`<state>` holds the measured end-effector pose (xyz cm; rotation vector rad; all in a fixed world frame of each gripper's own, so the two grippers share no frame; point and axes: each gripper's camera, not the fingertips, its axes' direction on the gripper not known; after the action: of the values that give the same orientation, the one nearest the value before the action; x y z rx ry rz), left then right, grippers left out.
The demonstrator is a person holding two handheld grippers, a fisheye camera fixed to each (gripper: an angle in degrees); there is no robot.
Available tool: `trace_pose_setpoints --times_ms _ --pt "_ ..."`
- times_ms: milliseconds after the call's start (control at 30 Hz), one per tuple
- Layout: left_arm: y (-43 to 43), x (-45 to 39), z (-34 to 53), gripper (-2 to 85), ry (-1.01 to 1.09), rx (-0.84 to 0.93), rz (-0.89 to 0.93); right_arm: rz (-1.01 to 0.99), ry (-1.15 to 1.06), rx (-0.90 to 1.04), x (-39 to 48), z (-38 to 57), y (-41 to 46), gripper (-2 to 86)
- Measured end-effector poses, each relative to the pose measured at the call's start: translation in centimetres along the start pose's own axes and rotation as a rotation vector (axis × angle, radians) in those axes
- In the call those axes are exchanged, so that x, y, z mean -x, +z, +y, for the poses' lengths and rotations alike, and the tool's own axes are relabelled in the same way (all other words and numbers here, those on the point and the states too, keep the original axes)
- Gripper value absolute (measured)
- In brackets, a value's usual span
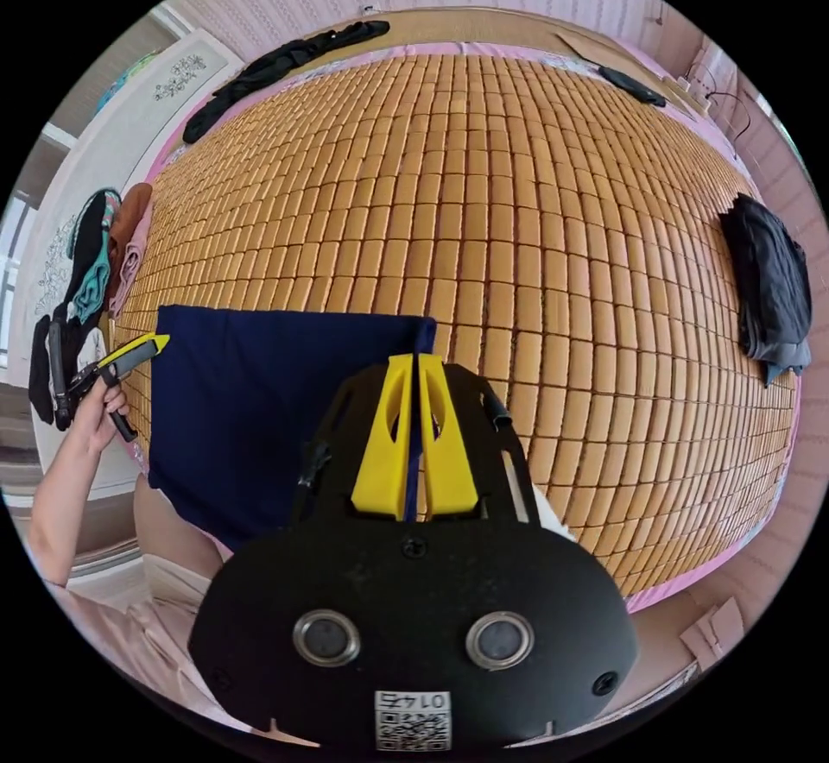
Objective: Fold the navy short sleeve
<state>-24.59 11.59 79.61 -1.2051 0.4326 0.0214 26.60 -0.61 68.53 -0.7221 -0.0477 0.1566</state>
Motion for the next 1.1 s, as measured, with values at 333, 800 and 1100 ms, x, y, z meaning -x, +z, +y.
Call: trace_pose_setpoints --times_ms 333,800,1100 --pt "-0.2 2.5 -0.4 7.2 -0.111 -0.124 -0.035 0.012 0.028 -0.092 -0.9 -0.9 -0.6 -0.6" --pt "2.1 -14.1 13.6 -0.7 0.494 -0.115 0.073 0.224 -0.629 -0.046 20.1 -1.1 2.8 -0.4" --pt "5.5 -13.9 15.7 -1.0 0.477 -0.054 0.182 0.222 -0.616 0.202 21.3 -6.6 6.0 -0.4"
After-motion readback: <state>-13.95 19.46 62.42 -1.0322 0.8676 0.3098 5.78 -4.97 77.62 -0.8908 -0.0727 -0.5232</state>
